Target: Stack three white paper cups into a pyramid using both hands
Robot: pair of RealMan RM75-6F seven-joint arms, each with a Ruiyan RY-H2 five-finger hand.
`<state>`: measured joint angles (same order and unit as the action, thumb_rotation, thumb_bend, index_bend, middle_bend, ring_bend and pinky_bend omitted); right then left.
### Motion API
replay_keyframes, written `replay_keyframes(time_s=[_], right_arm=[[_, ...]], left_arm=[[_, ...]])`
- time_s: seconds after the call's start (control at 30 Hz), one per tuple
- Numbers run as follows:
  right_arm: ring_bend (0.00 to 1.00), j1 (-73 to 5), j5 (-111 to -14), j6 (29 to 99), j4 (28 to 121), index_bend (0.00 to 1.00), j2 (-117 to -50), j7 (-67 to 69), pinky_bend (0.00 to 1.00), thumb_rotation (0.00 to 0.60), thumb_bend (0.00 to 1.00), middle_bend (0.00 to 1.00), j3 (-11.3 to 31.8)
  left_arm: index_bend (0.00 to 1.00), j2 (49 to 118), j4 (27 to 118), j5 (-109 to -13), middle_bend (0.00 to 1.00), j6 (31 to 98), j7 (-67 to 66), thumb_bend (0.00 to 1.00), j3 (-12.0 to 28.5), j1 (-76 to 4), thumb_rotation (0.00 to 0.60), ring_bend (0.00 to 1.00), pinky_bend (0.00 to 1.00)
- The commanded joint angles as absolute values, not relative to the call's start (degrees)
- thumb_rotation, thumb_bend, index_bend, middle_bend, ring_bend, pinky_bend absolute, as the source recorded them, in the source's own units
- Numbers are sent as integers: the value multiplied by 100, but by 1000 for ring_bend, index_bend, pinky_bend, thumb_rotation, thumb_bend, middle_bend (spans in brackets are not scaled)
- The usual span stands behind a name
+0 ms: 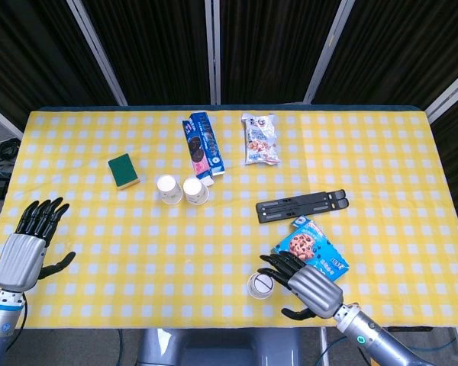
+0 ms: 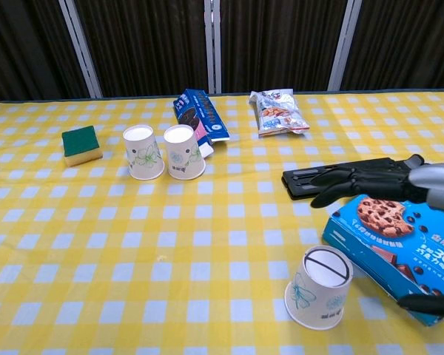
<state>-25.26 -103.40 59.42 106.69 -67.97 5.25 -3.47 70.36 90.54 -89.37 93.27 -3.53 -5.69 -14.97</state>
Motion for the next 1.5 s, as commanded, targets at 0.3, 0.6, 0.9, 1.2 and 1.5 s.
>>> replay_keyframes(time_s=[0.3,0.6,0.9,1.2,1.5], right_arm=[[0,-2797,-9525,5385,10381,217,-7484,86,0,600,160,0,-93],[0,-2874,-9207,5285,10118,225,-7749,-12,0,600,190,0,-34],[0,-2942,-8990,5202,9968,280,-7896,-84,0,600,218,0,-44],[0,-2975,-8866,5235,9873,357,-7950,-122,0,600,245,38,-93],[0,-2975,-8886,5407,9920,433,-7960,-157,0,600,265,88,-114]], left_arm=[[0,6991,9083,-9049,0,9223,-297,230,-477,-1414,600,0,0],[0,6996,9105,-9130,0,9145,-355,231,-411,-1369,600,0,0],[0,6985,9127,-9178,0,9073,-370,230,-339,-1318,600,0,0],[0,6978,9131,-9241,0,9005,-364,230,-245,-1261,600,0,0],[0,6959,9146,-9295,0,8963,-352,230,-173,-1204,600,0,0]])
